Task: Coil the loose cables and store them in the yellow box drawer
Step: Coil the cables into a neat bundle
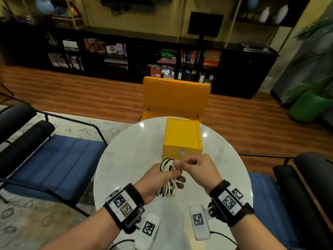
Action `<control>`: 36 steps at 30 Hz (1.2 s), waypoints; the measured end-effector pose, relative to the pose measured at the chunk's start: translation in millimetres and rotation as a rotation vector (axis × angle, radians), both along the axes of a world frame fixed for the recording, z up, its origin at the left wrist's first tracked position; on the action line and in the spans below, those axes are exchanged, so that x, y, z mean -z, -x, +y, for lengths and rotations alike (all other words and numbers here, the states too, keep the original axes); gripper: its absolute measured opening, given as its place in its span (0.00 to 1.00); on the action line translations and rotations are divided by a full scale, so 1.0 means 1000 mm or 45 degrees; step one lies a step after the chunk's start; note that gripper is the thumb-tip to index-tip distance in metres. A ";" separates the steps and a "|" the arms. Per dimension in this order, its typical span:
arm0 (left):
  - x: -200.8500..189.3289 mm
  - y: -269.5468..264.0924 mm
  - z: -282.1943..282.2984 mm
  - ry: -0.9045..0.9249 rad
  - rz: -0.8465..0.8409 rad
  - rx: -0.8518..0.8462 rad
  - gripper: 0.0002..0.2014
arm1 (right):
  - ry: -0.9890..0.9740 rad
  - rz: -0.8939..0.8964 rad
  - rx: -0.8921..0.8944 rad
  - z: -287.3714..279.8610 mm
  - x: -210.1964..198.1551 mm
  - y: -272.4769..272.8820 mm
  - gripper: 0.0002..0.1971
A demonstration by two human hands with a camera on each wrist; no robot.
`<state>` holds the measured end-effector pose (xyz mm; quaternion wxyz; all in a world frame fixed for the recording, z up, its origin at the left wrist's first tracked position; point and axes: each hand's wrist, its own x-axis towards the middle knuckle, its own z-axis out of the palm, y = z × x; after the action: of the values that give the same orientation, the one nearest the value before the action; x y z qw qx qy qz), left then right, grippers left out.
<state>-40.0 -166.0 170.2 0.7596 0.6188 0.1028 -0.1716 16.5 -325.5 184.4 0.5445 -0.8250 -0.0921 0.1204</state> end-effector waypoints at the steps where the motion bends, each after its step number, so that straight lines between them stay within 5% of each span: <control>1: 0.002 0.001 0.001 0.007 0.024 0.012 0.09 | 0.062 -0.042 -0.026 -0.001 0.001 -0.001 0.09; 5: 0.002 -0.003 0.004 -0.150 -0.007 0.172 0.03 | 0.283 -0.191 -0.400 -0.001 0.003 -0.001 0.22; 8: -0.007 -0.006 0.003 -0.227 -0.032 0.330 0.10 | 0.289 -0.310 -0.585 0.005 0.009 0.005 0.22; 12: -0.008 -0.011 0.004 -0.211 0.052 0.443 0.13 | 0.138 -0.204 -0.431 0.007 0.020 0.011 0.15; 16: -0.001 -0.010 0.012 -0.251 0.083 0.507 0.15 | 0.273 -0.069 -0.486 0.014 0.027 0.017 0.22; 18: 0.002 -0.011 0.016 -0.229 0.116 0.561 0.13 | 0.275 -0.072 -0.430 0.020 0.030 0.019 0.17; 25: 0.010 -0.009 0.051 0.242 0.303 0.621 0.11 | 0.118 -0.135 -0.176 0.041 0.040 0.032 0.08; 36: 0.026 -0.002 0.072 -0.385 0.275 0.669 0.08 | 0.187 -0.069 -0.086 0.066 0.061 0.054 0.12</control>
<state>-37.5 -94.5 144.5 0.5735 0.7083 0.0439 -0.4091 -37.3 -259.5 123.7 0.4753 -0.8622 -0.1255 0.1225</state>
